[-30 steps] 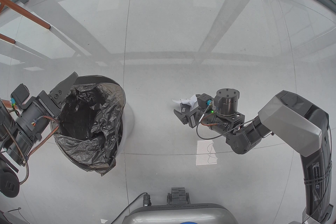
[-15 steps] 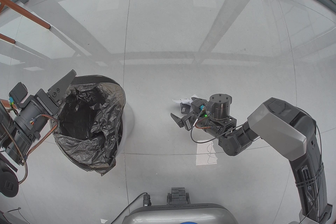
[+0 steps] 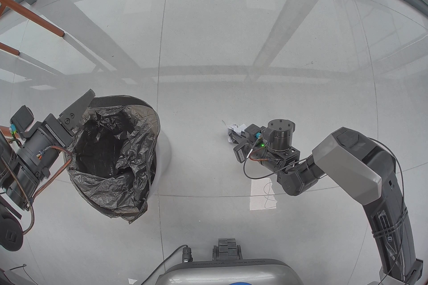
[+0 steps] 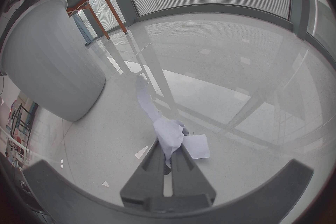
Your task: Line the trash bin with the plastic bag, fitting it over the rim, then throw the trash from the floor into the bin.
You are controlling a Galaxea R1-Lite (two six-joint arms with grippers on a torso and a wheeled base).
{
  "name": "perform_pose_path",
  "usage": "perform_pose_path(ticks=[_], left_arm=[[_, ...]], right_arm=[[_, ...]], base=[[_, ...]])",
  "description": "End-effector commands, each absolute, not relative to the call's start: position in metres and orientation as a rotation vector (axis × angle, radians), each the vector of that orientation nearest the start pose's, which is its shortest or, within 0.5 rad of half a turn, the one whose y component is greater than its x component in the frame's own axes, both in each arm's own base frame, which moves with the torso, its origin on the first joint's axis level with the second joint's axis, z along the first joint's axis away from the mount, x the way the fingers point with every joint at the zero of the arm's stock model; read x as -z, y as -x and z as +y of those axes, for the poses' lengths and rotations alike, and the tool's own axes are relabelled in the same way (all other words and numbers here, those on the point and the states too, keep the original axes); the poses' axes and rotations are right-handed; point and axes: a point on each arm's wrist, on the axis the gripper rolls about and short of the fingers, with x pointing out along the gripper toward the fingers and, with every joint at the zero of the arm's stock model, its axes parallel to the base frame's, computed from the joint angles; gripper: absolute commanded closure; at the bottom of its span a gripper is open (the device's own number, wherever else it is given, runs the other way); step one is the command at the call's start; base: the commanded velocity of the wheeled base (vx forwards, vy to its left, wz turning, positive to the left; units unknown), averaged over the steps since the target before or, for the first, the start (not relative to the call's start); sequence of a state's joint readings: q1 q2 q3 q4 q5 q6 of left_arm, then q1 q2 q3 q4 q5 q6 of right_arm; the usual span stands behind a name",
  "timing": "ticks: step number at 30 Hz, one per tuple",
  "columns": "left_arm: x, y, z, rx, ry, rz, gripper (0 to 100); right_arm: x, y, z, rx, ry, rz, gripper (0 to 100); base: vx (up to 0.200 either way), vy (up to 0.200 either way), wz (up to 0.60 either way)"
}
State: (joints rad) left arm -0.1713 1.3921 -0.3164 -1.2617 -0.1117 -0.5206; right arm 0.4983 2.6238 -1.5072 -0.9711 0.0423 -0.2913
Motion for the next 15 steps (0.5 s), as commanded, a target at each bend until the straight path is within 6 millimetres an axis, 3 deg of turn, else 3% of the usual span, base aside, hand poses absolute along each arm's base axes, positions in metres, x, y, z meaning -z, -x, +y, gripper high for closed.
perform_pose_path(ticks=[1, 6, 8, 11, 12, 15], left_arm=[[-0.196, -0.193, -0.036, 0.327, 0.522, -0.109, 0], [-0.196, -0.192, -0.038, 0.338, 0.522, -0.102, 0], [-0.197, -0.191, -0.042, 0.367, 0.521, -0.099, 0], [-0.195, -0.19, -0.043, 0.376, 0.521, -0.089, 0], [-0.195, -0.19, -0.043, 0.376, 0.521, -0.089, 0], [-0.192, -0.19, -0.043, 0.363, 0.518, -0.07, 0]], right_arm=[[-0.027, -0.444, 0.24, -0.544, 0.308, 0.033, 100], [-0.082, -0.432, 0.233, -0.534, 0.27, -0.038, 100], [-0.116, -0.417, 0.23, -0.532, 0.224, -0.071, 100], [-0.15, -0.391, 0.216, -0.518, 0.191, -0.069, 100], [-0.15, -0.391, 0.216, -0.518, 0.191, -0.069, 100], [-0.169, -0.358, 0.195, -0.473, 0.168, -0.037, 100]], base=[[0.0, 0.0, 0.0], [0.0, 0.0, 0.0], [0.0, 0.0, 0.0], [0.0, 0.0, 0.0], [0.0, 0.0, 0.0], [0.0, 0.0, 0.0]])
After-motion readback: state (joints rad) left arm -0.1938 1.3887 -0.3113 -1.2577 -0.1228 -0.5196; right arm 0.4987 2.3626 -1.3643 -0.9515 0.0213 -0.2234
